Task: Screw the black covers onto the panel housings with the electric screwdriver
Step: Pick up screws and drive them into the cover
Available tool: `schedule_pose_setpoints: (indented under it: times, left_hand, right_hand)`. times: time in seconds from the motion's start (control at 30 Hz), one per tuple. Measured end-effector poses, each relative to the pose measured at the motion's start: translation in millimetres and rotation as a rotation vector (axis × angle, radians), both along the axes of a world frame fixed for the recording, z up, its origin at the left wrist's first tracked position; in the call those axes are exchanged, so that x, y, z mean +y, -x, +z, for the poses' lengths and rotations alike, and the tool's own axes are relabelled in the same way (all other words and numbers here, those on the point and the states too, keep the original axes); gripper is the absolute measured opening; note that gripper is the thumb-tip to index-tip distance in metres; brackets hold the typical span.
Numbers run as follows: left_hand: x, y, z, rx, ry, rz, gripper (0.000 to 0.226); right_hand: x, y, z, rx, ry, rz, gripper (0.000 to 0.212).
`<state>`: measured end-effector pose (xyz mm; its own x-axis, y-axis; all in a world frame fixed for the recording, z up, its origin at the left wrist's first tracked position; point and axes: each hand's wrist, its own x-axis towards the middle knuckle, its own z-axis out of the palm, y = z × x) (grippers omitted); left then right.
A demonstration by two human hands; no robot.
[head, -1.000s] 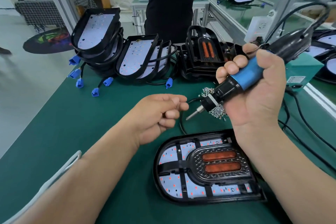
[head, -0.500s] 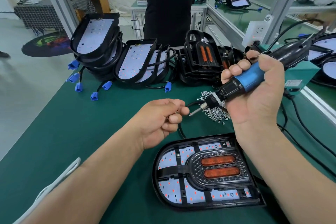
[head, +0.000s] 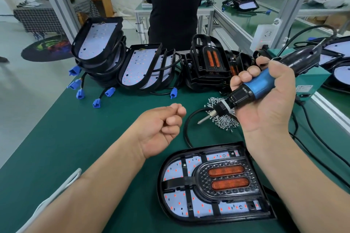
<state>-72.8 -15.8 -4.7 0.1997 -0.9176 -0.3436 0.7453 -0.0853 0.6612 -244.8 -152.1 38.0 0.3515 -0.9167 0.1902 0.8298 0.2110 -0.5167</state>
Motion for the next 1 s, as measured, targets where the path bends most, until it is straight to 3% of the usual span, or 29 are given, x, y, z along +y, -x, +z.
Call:
schedule_pose_setpoints:
  times: [0.5, 0.77, 1.0]
  left_hand:
    - [1.4, 9.6, -3.4, -0.263, 0.024, -0.206, 0.028]
    - [1.9, 11.5, -4.8, -0.474, 0.003, -0.266, 0.02]
    - [2.3, 13.1, -5.8, -0.511, 0.013, -0.266, 0.007]
  right_hand:
    - [-2.1, 3.1, 1.5, -0.027, -0.011, -0.041, 0.01]
    - [-1.8, 1.1, 1.3, -0.012, 0.021, -0.046, 0.009]
    - [-1.5, 0.9, -0.9, 0.001, 0.02, -0.037, 0.01]
